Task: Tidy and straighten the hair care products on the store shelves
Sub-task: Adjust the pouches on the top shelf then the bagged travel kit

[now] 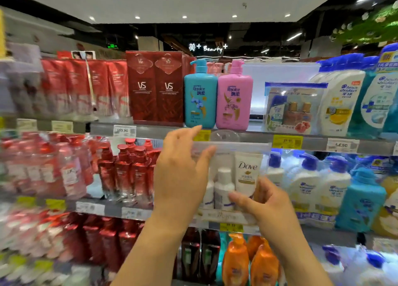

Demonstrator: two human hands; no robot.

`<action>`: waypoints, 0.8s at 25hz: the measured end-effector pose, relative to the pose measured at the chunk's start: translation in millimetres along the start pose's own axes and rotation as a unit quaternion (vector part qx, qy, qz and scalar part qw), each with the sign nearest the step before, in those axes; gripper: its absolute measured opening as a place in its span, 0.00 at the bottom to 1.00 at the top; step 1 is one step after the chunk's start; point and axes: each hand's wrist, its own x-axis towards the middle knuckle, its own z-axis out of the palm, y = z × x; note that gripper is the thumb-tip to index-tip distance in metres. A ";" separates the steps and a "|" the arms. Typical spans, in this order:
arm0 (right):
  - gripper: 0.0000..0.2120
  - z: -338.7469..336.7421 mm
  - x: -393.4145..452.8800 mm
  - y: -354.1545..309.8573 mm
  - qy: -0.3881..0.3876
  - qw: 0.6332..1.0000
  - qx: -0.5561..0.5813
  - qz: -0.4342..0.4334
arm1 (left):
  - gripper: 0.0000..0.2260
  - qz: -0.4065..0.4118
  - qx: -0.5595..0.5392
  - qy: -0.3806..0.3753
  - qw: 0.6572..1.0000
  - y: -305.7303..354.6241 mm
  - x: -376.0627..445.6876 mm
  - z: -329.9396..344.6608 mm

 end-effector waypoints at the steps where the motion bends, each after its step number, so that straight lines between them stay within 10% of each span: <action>1: 0.15 8.1 -8.7 0.8 -0.008 1.000 0.009 0.001 | 0.20 -0.034 0.024 0.006 0.999 -3.0 -13.7 -14.2; 9: 0.16 140.9 -38.9 -18.8 -0.123 0.988 0.094 0.003 | 0.37 -0.271 0.098 -0.038 0.957 -51.7 -72.7 -165.7; 20: 0.18 467.9 -84.9 -63.4 -0.268 0.950 0.163 0.003 | 0.31 -0.267 0.176 0.085 0.944 -196.9 -81.2 -443.2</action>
